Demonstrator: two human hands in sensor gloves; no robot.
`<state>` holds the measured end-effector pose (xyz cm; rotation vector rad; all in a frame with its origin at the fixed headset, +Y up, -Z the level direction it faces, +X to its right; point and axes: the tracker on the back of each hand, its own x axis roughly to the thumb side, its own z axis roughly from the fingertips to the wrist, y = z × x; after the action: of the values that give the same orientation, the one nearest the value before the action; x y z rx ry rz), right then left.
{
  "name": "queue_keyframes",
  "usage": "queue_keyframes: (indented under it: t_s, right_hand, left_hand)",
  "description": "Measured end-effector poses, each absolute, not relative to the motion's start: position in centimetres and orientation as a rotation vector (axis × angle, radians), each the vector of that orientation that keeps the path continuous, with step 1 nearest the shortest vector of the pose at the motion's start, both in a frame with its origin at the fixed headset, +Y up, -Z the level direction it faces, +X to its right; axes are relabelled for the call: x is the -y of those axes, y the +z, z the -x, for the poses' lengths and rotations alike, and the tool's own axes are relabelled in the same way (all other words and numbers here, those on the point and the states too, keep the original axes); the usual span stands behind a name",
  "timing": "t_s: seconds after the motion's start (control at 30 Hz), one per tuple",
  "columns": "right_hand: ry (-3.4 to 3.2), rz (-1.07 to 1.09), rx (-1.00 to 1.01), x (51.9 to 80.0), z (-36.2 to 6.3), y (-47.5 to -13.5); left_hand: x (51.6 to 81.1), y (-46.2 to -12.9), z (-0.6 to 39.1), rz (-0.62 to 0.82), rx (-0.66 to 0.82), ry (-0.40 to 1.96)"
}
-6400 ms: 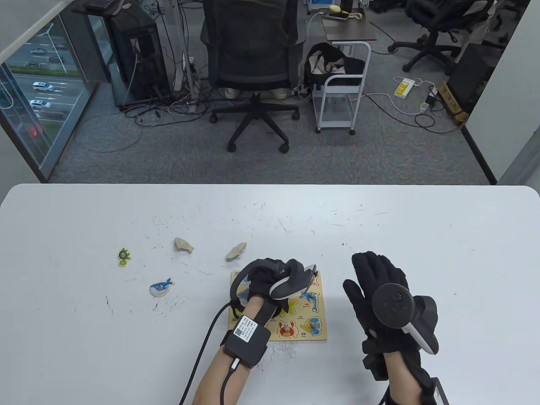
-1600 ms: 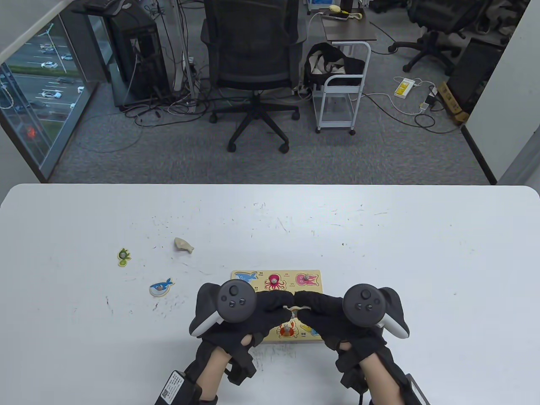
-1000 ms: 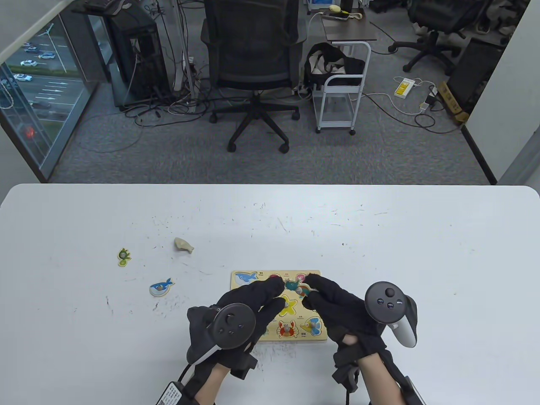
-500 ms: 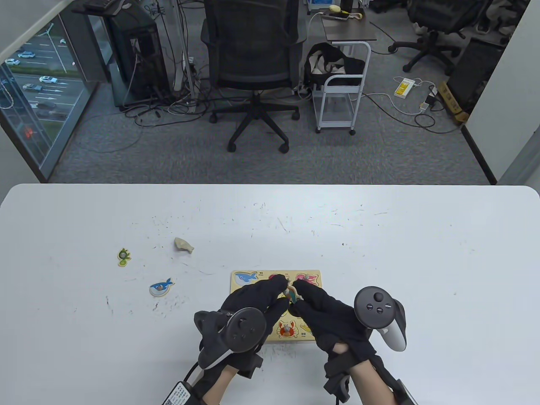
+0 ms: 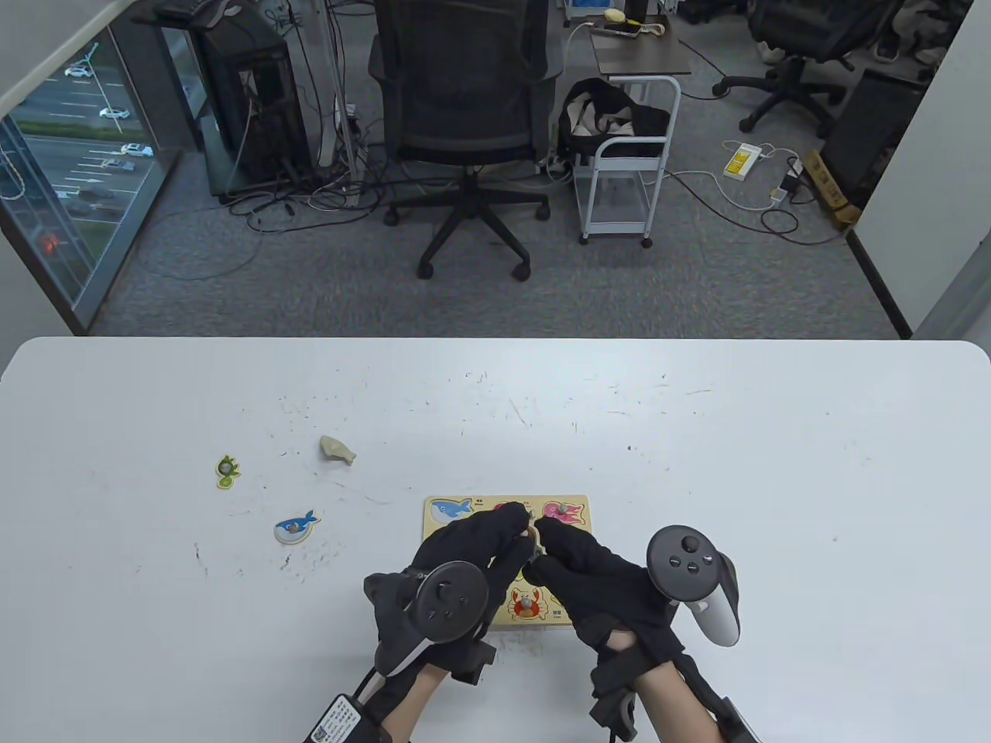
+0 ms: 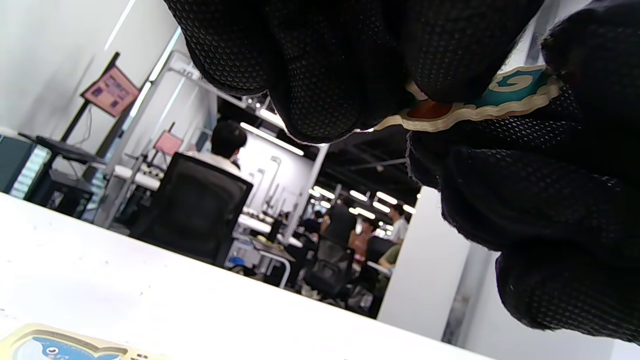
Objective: Fit puzzle pieces into frame
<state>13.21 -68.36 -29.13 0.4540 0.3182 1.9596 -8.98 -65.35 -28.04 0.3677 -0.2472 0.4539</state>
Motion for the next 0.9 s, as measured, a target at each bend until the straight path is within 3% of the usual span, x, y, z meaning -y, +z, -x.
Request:
queue_keyframes:
  t_s: [0.4, 0.63, 0.9]
  right_hand:
    - [1.979, -0.484, -0.353, 68.3, -13.2, -29.3]
    - [2.202, -0.432, -0.22, 67.4, -14.3, -29.3]
    - [2.508, -0.196, -0.041, 66.9, -16.7, -29.9]
  left_hand:
    - [65.0, -28.2, 9.1, -0.355, 0.255, 0.424]
    - [65.1, -28.1, 7.9, -0.332, 0.278, 0.157]
    - [64.7, -28.3, 7.0, -0.273, 0.279, -0.152]
